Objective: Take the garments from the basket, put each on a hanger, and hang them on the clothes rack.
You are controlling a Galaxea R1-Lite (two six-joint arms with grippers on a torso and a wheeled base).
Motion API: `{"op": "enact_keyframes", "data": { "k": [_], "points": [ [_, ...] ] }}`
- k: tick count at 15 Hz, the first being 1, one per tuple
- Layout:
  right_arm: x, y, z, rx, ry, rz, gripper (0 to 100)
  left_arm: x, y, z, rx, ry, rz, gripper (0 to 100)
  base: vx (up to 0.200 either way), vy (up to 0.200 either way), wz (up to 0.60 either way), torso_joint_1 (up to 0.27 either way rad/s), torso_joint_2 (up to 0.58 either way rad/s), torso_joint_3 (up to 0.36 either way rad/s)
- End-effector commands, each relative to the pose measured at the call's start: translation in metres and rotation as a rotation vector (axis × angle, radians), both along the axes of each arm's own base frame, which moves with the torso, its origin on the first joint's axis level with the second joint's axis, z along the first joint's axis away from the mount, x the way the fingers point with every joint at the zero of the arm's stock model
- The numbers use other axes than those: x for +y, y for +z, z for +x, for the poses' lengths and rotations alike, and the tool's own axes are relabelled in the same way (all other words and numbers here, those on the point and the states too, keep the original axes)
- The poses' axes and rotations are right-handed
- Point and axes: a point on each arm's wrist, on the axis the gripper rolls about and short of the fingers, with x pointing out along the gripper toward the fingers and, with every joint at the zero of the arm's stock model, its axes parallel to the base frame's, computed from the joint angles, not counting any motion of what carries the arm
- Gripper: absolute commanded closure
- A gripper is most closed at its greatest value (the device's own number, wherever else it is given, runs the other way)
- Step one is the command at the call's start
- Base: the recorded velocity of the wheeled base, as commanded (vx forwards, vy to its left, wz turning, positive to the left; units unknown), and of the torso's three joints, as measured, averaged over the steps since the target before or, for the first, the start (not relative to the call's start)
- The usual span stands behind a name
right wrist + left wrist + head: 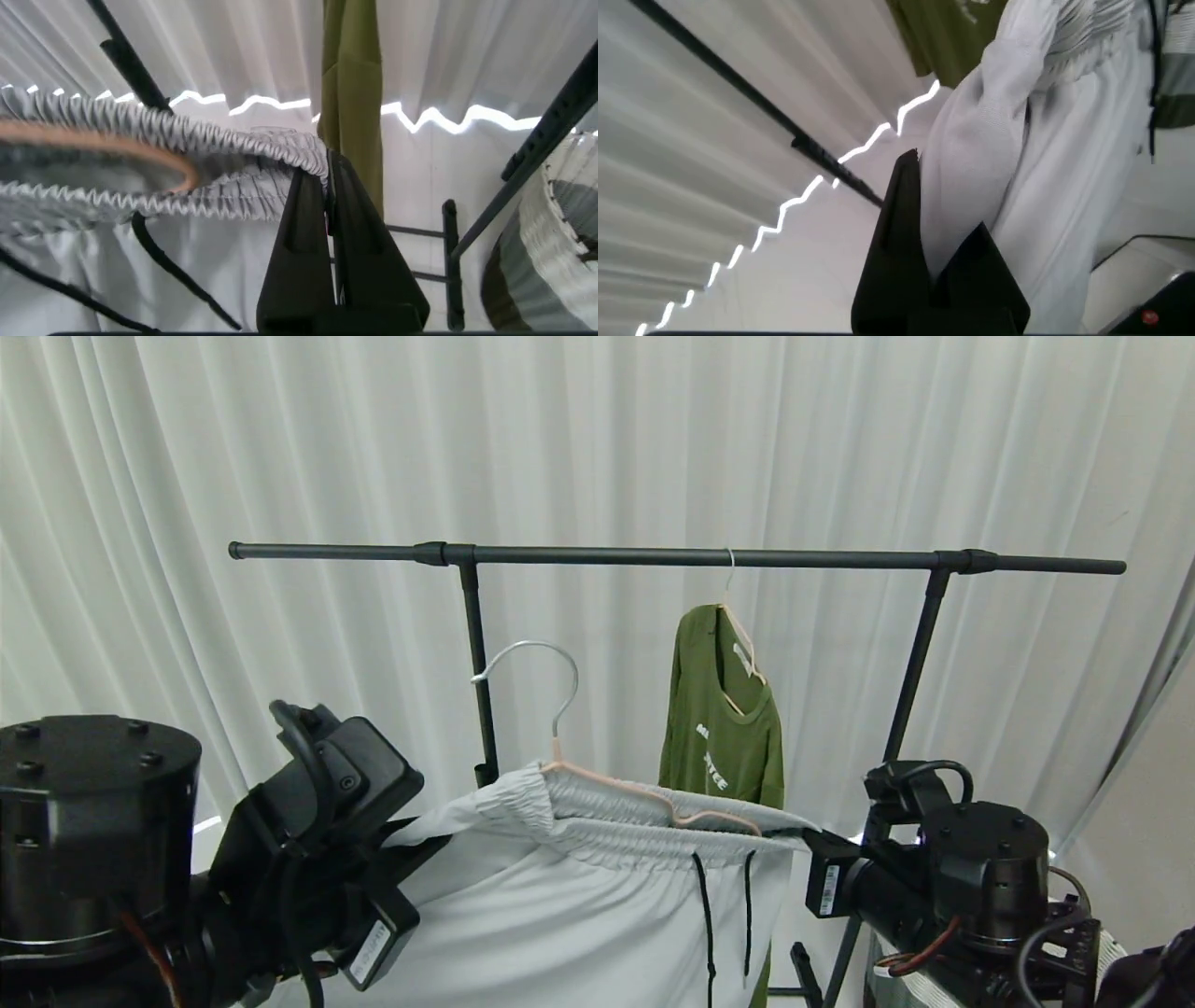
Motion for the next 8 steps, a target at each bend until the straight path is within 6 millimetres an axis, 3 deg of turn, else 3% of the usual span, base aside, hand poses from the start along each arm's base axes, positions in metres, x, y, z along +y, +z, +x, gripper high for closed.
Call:
{"op": "enact_keyframes", "data": {
  "k": [1, 5, 8],
  "points": [
    [0.0, 0.012, -0.005, -0.041, 0.044, 0.007, 100, 0.003, -0.012, -0.001, 0.019, 0.02, 0.066, 100, 0.0, 0.0, 0.0, 0.0, 0.0, 0.0],
    [0.004, 0.03, -0.026, -0.107, 0.246, -0.051, 100, -0.002, -0.022, 0.011, 0.032, 0.119, 0.151, 100, 0.0, 0.0, 0.0, 0.0, 0.0, 0.0],
    [0.023, 0.035, -0.05, -0.158, 0.421, -0.092, 100, -0.005, -0.019, 0.016, 0.03, 0.159, 0.122, 100, 0.0, 0.0, 0.0, 0.0, 0.0, 0.0]
  ]
}}
